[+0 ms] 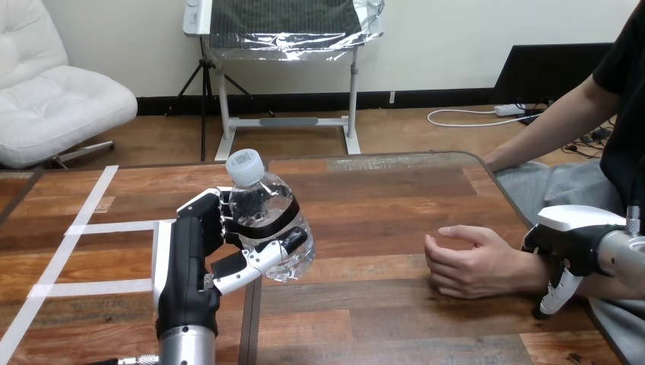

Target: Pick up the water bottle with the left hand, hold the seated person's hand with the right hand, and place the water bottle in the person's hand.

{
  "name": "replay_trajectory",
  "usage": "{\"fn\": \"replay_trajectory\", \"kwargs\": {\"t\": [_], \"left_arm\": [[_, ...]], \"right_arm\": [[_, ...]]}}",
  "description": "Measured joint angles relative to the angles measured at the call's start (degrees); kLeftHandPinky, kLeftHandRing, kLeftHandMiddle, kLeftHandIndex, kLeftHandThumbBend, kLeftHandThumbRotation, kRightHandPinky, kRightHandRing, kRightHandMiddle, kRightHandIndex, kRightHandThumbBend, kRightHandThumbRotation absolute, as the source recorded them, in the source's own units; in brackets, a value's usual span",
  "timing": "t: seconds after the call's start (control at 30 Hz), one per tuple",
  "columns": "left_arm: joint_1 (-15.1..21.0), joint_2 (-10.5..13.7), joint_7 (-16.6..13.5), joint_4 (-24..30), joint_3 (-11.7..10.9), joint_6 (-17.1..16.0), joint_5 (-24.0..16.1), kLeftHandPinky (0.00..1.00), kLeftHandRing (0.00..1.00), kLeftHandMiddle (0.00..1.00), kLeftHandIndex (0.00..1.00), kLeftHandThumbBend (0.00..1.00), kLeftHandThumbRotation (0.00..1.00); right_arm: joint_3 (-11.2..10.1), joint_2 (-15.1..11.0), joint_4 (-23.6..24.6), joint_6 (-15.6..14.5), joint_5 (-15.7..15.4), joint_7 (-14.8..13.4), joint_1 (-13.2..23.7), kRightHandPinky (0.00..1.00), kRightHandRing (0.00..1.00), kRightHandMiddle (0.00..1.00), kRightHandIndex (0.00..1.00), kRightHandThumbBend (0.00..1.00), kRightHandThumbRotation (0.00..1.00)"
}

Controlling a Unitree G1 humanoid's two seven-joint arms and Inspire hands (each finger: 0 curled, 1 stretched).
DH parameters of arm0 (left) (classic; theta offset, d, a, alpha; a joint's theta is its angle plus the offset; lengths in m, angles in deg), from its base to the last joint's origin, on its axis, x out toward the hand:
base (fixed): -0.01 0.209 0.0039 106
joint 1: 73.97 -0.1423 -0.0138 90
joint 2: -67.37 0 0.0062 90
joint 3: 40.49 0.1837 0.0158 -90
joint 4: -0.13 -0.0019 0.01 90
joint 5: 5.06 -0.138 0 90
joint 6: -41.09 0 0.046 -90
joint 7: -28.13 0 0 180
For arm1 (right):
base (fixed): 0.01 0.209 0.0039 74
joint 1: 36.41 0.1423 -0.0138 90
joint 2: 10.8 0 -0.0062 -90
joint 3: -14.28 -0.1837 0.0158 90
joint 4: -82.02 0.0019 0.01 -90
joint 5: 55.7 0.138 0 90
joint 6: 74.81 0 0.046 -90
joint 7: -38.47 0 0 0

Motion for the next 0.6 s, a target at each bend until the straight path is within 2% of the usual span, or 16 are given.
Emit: {"fn": "replay_trajectory", "kwargs": {"t": [0.1,0.17,0.2,0.33,0.6], "left_arm": [[0.0,0.0,0.0,0.0,0.0,0.0,0.1,0.35,0.39,0.43,0.47,0.65,0.00],[0.0,0.0,0.0,0.0,0.0,0.0,0.1,0.35,0.39,0.43,0.47,0.65,0.00],[0.0,0.0,0.0,0.0,-0.1,0.0,0.2,0.35,0.39,0.43,0.47,0.64,0.00],[0.0,0.1,0.0,0.0,-0.1,-0.1,0.2,0.35,0.39,0.44,0.47,0.64,0.00],[0.0,0.1,0.1,0.0,-0.1,-0.2,0.5,0.35,0.39,0.44,0.47,0.65,0.00]], "right_arm": [[0.1,0.1,0.0,-0.2,0.0,-0.1,0.0,0.64,0.72,0.77,0.65,0.71,0.00],[0.1,0.1,0.0,-0.4,0.1,-0.2,0.0,0.61,0.70,0.76,0.64,0.71,0.00],[0.2,0.3,-0.1,-0.5,0.1,-0.6,0.0,0.56,0.66,0.74,0.63,0.71,0.00],[0.2,0.4,-0.1,-0.8,0.1,-1.4,0.0,0.53,0.62,0.70,0.65,0.69,0.00],[0.2,1.2,-1.1,-0.5,0.5,-4.1,-0.3,0.46,0.52,0.60,0.59,0.68,0.00]]}}
